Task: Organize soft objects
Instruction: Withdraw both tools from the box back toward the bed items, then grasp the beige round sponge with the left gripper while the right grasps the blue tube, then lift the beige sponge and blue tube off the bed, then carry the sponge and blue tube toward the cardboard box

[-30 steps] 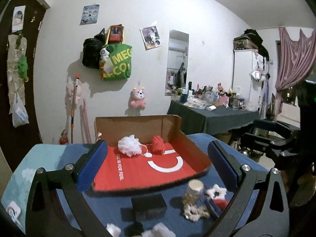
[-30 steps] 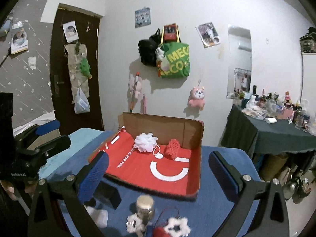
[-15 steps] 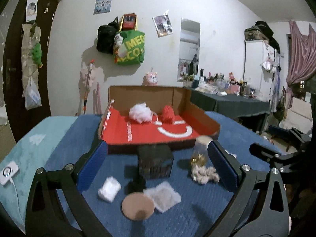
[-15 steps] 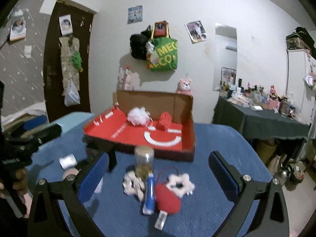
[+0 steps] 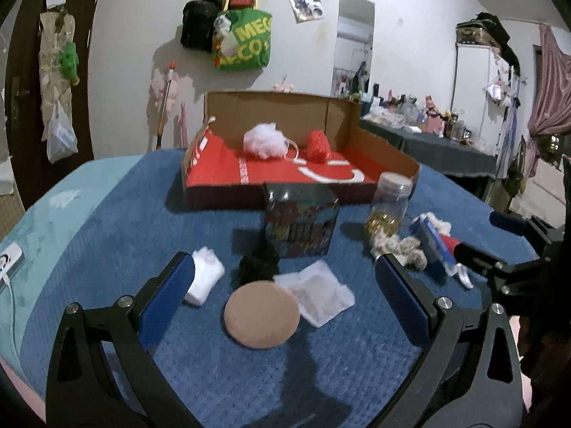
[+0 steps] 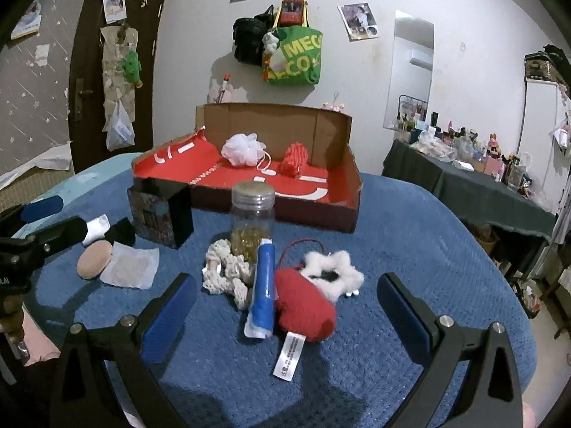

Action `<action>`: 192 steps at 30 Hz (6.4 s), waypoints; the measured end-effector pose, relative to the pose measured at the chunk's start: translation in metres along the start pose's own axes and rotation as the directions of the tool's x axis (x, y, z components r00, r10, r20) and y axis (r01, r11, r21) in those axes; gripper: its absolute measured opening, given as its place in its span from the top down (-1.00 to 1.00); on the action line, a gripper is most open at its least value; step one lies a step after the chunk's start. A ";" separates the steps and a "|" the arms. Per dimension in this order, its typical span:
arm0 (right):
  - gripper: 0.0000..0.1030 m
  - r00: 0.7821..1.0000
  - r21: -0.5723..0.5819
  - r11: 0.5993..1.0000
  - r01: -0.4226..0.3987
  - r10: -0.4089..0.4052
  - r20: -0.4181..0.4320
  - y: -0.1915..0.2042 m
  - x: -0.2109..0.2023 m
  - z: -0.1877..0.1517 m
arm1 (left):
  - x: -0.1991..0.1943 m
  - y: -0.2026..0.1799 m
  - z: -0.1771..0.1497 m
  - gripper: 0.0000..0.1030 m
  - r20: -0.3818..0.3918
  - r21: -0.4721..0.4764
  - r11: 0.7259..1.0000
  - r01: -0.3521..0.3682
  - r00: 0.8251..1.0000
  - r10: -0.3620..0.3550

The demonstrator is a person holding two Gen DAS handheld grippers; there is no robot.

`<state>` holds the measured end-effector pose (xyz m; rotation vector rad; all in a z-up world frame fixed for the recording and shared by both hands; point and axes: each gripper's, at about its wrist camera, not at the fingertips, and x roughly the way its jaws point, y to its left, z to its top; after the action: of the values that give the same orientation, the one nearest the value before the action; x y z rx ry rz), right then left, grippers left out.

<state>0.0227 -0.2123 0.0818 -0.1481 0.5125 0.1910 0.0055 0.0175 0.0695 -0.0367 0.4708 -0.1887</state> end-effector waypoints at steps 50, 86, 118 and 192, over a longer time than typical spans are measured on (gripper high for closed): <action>0.71 0.984 -0.036 0.983 -0.179 0.180 0.013 0.015 0.007 0.003 | 0.026 0.000 -0.012 0.11 -0.119 0.097 0.990 0.100 0.989 -0.089; -0.15 0.995 -0.132 0.986 -0.099 0.093 -0.047 0.039 0.019 -0.026 | 0.044 -0.005 -0.035 -0.21 -0.212 0.078 0.984 0.162 0.967 -0.142; 0.51 0.984 -0.075 0.982 -0.176 0.175 -0.020 0.035 0.017 -0.025 | 0.029 -0.020 -0.026 0.11 -0.138 0.143 0.971 0.189 0.976 -0.170; 0.50 0.936 -0.082 0.970 -0.229 0.196 -0.292 -0.046 0.108 0.062 | 0.123 0.055 0.061 0.11 -0.421 0.259 0.947 0.192 0.904 -0.069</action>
<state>0.1544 -0.2300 0.0857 -0.2343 0.8042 0.4161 0.1502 0.0477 0.0645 0.2710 0.8557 -0.4038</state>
